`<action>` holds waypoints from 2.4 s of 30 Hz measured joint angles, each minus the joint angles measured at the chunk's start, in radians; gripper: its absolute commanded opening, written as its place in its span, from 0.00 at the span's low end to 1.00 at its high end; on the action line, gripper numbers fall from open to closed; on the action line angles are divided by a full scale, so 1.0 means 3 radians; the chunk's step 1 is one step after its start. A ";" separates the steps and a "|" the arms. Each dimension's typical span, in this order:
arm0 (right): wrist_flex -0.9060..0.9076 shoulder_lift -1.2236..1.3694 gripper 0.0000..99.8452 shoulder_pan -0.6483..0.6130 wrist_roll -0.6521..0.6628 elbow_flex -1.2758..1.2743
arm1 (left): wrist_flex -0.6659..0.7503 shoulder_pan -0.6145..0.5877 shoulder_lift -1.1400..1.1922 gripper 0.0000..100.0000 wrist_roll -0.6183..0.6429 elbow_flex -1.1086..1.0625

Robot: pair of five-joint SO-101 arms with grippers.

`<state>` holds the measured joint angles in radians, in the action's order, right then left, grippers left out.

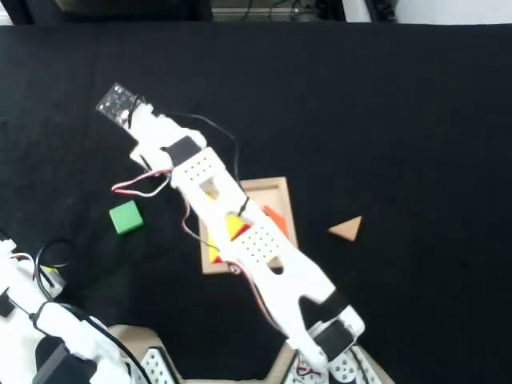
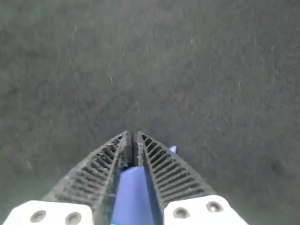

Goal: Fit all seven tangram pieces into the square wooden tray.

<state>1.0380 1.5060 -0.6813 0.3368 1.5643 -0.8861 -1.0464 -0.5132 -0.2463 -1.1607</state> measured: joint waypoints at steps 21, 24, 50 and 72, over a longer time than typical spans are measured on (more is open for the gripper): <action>0.2256 -0.0931 0.03 0.0077 0.0338 0.0123 | 0.0000 0.0000 0.0000 0.20 0.0000 0.0000; 0.2307 -0.0997 0.03 0.0138 0.0338 0.0159 | 0.0000 0.0000 0.0000 0.20 0.0000 0.0000; 0.1897 -0.0527 0.03 0.0440 0.0440 -0.0189 | 0.0000 0.0010 0.0000 0.20 0.0000 0.0000; 0.2307 -0.0767 0.13 -0.0225 0.0005 0.0189 | 0.0000 0.0010 0.0000 0.20 0.0000 0.0000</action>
<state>1.7300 1.2758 -0.7488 0.3383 1.6210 -0.8861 -1.0434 -0.5132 -0.2463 -1.1607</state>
